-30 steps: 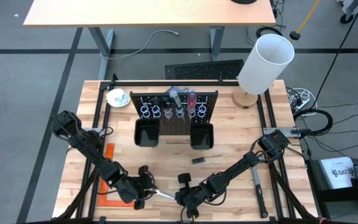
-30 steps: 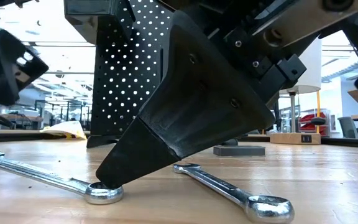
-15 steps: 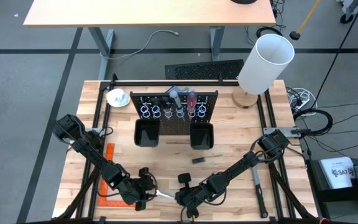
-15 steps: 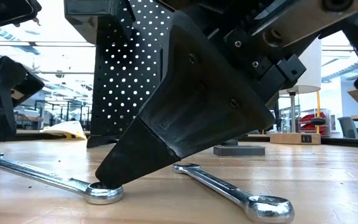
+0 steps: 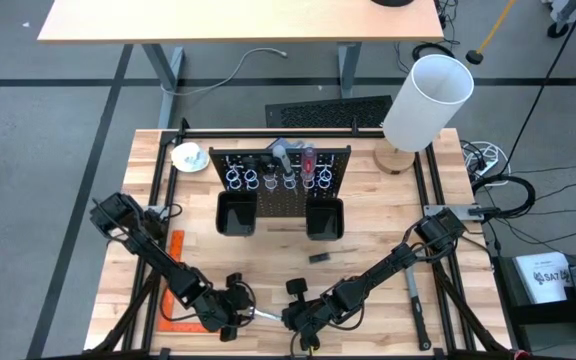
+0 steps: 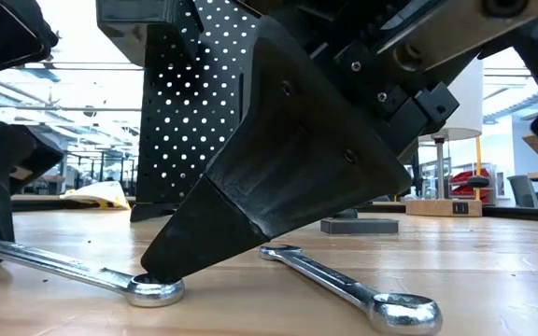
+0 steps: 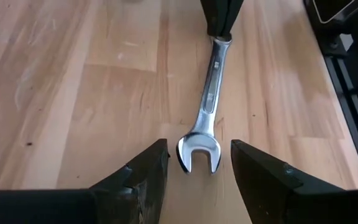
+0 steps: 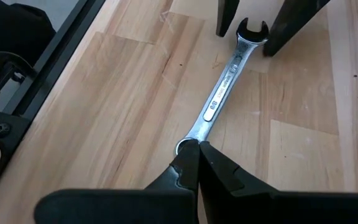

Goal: Hang tools onto peg board
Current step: Hang the silver wrench on the black peg board

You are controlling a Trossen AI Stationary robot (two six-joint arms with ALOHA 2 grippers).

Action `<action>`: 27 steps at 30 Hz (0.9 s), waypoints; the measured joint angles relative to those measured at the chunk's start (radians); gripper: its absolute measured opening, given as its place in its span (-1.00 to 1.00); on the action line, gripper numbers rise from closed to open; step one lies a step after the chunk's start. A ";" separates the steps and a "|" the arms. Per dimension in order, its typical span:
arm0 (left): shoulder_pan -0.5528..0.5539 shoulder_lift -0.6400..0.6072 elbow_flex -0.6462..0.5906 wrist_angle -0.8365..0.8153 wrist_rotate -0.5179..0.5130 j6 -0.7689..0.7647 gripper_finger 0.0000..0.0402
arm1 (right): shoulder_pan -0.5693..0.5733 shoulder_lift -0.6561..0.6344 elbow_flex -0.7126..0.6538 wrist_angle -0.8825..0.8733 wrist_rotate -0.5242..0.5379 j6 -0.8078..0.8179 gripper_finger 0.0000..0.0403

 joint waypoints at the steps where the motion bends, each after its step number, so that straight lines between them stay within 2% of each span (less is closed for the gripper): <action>1: 0.001 0.001 0.000 0.004 0.000 0.005 -0.08 | 0.000 0.000 0.000 0.000 0.000 0.000 -1.00; 11: 0.001 0.002 0.000 0.003 -0.004 0.024 -0.10 | 0.000 0.000 0.000 0.005 0.000 0.000 -1.00; 23: 0.004 0.002 0.002 -0.029 -0.015 0.025 -0.45 | 0.000 0.001 -0.001 0.009 -0.001 0.000 -1.00; 27: 0.007 0.002 0.002 -0.032 -0.014 0.029 -0.51 | 0.000 0.001 -0.001 0.011 -0.001 0.000 -1.00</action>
